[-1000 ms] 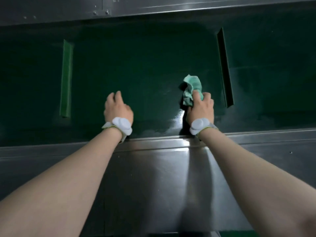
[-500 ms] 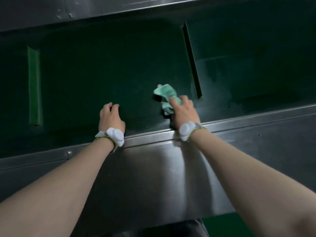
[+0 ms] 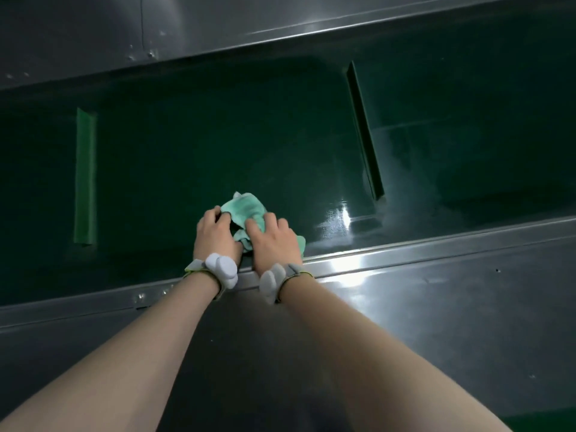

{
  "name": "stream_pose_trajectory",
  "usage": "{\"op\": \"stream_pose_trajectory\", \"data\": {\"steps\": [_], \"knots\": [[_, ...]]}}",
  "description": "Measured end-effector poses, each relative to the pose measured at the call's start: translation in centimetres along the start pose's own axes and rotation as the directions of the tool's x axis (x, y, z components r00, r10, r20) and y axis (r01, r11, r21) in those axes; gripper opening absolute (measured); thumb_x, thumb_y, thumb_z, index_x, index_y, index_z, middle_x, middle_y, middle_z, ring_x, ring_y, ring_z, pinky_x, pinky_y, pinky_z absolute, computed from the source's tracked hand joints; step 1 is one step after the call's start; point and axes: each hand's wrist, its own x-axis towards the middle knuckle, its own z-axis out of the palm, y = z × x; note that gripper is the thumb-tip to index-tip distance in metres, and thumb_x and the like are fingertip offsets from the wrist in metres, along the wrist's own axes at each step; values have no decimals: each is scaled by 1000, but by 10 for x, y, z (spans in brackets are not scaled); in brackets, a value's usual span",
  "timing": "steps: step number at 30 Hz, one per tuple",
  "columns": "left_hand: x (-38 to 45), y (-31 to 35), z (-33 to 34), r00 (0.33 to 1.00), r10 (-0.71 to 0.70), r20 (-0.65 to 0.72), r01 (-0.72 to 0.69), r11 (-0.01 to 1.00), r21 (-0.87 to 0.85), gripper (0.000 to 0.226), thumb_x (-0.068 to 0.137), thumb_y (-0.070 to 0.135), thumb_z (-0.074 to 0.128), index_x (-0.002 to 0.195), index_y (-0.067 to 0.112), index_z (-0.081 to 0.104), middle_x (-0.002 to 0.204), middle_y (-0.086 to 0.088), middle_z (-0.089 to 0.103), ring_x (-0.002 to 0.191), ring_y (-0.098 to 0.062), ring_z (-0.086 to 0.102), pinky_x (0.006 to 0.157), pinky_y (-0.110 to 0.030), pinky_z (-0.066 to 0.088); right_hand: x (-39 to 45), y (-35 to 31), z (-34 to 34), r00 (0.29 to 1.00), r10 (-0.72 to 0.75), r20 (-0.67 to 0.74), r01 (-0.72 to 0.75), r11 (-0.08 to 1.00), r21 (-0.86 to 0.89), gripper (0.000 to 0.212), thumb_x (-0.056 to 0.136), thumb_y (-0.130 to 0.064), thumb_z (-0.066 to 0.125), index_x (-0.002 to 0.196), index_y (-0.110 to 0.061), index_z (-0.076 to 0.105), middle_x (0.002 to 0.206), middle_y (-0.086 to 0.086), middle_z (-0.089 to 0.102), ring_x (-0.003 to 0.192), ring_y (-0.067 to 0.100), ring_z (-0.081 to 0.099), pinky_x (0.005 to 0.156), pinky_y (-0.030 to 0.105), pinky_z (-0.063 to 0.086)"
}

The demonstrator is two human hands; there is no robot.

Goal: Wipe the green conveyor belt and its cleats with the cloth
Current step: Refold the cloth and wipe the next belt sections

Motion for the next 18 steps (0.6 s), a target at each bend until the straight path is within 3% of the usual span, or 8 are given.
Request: {"op": "stream_pose_trajectory", "data": {"steps": [3, 5, 8, 13, 15, 18], "knots": [[2, -11, -5, 999, 40, 3, -40, 999, 1, 56, 87, 1, 58, 142, 11, 55, 152, -11, 39, 142, -34, 35, 105, -42, 47, 1, 33, -11, 999, -13, -29, 12, 1000, -25, 56, 89, -13, 56, 143, -25, 45, 127, 14, 45, 101, 37, 49, 76, 44, 49], [2, -16, -7, 998, 65, 11, -65, 998, -9, 67, 88, -4, 53, 151, 15, 48, 157, -8, 35, 147, -30, 30, 108, -39, 46, -1, 69, -26, 977, 179, -119, -178, 984, 20, 62, 91, -9, 55, 148, -28, 43, 132, 15, 43, 107, 39, 48, 79, 45, 52], [1, -17, -10, 997, 63, 34, -62, 998, -32, 69, 89, -3, 51, 154, 18, 44, 160, -4, 31, 149, -27, 26, 111, -38, 45, 4, 112, -50, 868, 437, -235, -431, 899, 82, 61, 90, -4, 56, 147, -23, 43, 134, 18, 41, 112, 40, 45, 83, 46, 50], [1, -14, -9, 997, 49, 63, -45, 996, -74, 71, 86, -1, 52, 154, 16, 44, 160, -6, 30, 150, -29, 23, 115, -38, 41, 23, 102, -52, 782, 550, -293, -566, 824, 33, 54, 89, 1, 49, 140, -15, 45, 131, 21, 43, 107, 40, 48, 81, 44, 45], [1, -13, -8, 997, 45, 62, -40, 996, -84, 71, 85, -1, 52, 154, 15, 45, 160, -7, 31, 149, -30, 24, 114, -38, 41, 33, 78, -42, 822, 504, -267, -521, 854, 9, 56, 91, -2, 46, 145, -15, 44, 132, 22, 43, 107, 40, 48, 84, 45, 45], [0, -13, -8, 996, 47, 75, -42, 997, -66, 71, 84, 0, 54, 152, 16, 46, 159, -7, 30, 148, -30, 24, 112, -37, 42, 40, 20, -19, 958, 258, -124, -264, 964, -29, 56, 92, -8, 50, 146, -20, 42, 132, 17, 43, 108, 38, 48, 82, 43, 48]]}}
